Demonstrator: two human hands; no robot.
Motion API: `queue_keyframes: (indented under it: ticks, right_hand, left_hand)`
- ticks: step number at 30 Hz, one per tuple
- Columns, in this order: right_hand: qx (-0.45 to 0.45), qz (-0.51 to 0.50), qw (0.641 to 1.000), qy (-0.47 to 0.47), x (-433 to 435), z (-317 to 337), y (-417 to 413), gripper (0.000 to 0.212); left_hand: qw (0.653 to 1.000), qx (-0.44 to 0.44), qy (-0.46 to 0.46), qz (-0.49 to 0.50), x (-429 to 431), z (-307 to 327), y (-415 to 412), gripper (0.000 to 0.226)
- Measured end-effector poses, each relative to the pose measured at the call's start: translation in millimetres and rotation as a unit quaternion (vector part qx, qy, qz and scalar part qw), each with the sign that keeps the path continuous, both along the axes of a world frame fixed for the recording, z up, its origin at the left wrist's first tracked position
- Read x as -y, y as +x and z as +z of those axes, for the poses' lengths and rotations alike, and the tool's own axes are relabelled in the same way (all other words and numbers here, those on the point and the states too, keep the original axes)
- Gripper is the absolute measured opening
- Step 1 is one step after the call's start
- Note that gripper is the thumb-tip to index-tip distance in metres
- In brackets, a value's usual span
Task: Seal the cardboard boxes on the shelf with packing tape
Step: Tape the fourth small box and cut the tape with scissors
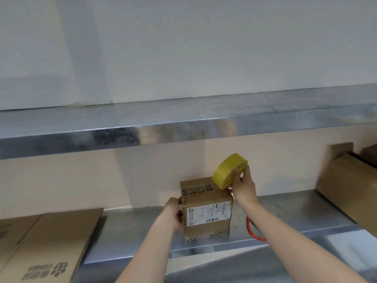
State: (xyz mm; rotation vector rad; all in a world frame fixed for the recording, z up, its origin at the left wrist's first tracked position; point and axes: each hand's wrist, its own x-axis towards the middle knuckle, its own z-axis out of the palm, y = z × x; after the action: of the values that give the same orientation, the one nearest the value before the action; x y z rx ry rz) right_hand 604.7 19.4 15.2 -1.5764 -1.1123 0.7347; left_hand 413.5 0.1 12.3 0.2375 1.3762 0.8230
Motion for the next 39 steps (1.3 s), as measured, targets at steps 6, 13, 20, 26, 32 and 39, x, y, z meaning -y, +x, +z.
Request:
queue_keyframes:
  ticks: [6, 13, 20, 26, 32, 39]
  right_hand:
    - [-0.020, 0.008, 1.000, -0.003, -2, 0, 2, 0.017]
    - [-0.045, 0.025, 0.999, 0.000, 1, 3, 3, 0.019]
    - [-0.012, 0.001, 1.000, 0.017, 1, 12, 2, 0.027]
    - [-0.005, 0.005, 1.000, 0.016, 3, 19, 8, 0.024]
    - [-0.013, -0.057, 0.998, 0.012, 3, 24, 54, 0.019]
    - [0.093, -0.059, 0.994, 0.010, 11, 21, 116, 0.015]
  left_hand:
    - [0.915, -0.320, 0.224, 0.096, -10, 13, 9, 0.013]
    - [0.771, -0.489, 0.392, -0.116, -14, 16, 39, 0.003]
    - [0.714, -0.565, 0.377, -0.168, -18, 11, 45, 0.013]
    - [0.706, -0.586, 0.350, -0.190, -24, 6, 46, 0.031]
    - [0.704, -0.596, 0.339, -0.186, -27, 6, 38, 0.028]
    - [0.670, -0.623, 0.337, -0.223, -28, 7, 51, 0.036]
